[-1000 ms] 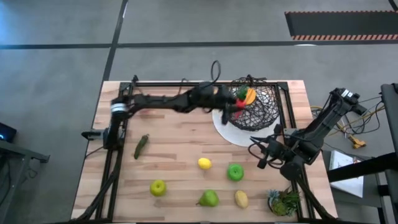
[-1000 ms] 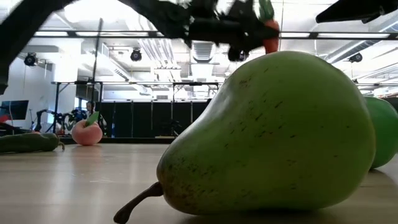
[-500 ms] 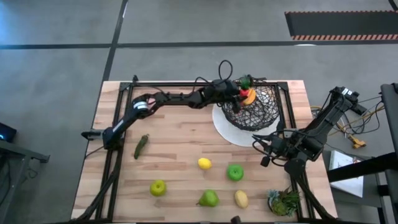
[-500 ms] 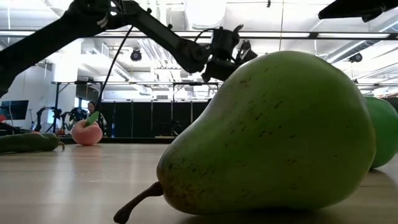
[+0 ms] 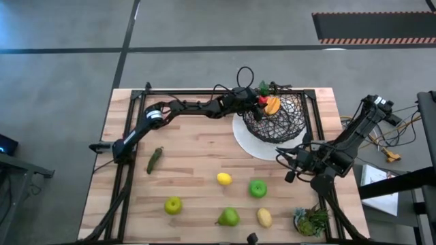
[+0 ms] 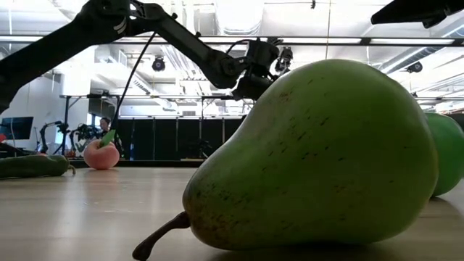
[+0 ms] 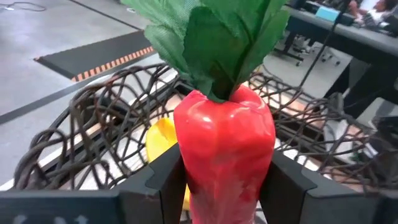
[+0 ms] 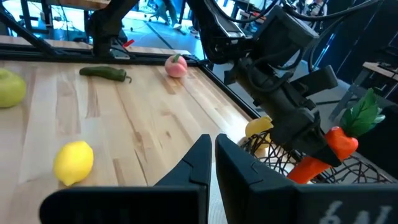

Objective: Build produce basket
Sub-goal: Put the orange carrot into the black wire basket

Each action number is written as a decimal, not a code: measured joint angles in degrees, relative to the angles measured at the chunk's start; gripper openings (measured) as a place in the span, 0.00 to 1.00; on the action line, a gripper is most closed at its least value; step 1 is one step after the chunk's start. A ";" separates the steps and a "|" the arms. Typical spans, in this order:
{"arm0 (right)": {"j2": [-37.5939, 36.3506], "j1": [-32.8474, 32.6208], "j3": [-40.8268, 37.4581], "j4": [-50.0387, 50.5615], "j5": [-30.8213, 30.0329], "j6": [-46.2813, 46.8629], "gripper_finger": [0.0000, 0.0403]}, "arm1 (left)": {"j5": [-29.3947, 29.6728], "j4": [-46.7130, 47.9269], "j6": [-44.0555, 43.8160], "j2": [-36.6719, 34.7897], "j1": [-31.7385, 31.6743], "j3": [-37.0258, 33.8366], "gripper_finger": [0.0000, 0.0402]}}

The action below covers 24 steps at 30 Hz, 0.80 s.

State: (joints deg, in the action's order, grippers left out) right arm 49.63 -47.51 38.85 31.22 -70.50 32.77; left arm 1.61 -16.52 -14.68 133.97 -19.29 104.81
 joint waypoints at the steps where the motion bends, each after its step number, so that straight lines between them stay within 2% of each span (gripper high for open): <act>1: 0.23 0.00 -0.13 0.04 0.02 0.46 0.03 | 0.33 0.29 0.00 0.00 0.00 -0.02 0.37; 20: 3.39 0.00 -0.28 -0.18 0.62 4.33 0.03 | 0.44 2.67 0.04 0.00 0.00 -0.17 0.37; 24: 3.97 0.00 -0.28 -0.18 0.63 5.10 0.03 | 0.39 3.61 0.07 0.00 0.02 -0.17 0.41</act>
State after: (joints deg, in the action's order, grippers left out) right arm 53.60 -47.51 38.57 31.05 -69.87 37.87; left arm 2.00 -12.92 -14.61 133.97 -19.27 104.64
